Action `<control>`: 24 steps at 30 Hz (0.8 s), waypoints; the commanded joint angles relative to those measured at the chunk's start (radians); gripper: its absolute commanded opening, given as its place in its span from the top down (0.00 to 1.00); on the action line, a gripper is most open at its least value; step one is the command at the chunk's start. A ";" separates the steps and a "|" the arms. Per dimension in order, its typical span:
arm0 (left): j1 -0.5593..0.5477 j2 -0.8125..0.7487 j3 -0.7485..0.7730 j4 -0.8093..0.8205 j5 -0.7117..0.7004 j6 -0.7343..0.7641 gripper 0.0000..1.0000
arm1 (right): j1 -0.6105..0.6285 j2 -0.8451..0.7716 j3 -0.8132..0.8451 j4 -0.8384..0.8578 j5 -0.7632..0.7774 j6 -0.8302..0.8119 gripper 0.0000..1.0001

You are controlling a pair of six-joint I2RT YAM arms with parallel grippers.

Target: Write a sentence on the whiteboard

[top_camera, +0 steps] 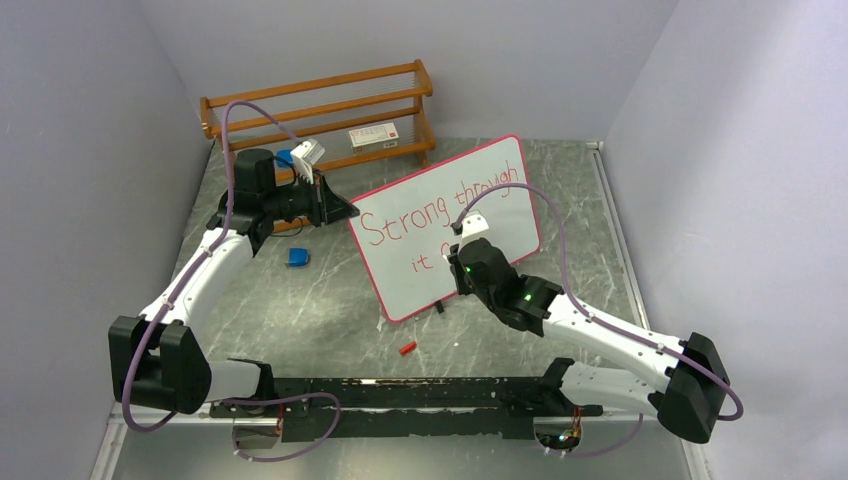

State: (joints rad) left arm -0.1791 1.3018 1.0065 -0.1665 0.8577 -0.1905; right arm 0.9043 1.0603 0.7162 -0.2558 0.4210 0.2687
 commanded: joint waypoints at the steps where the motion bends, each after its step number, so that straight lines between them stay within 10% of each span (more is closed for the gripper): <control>1: -0.014 0.039 -0.014 -0.086 -0.108 0.068 0.95 | -0.004 0.017 0.003 -0.057 0.023 0.012 1.00; 24: -0.014 0.039 -0.014 -0.087 -0.105 0.069 0.95 | -0.005 -0.005 0.014 0.064 0.106 -0.002 1.00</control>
State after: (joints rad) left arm -0.1791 1.3018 1.0069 -0.1665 0.8585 -0.1909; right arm 0.9043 1.0611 0.7162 -0.2592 0.5087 0.2749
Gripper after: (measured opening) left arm 0.081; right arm 0.133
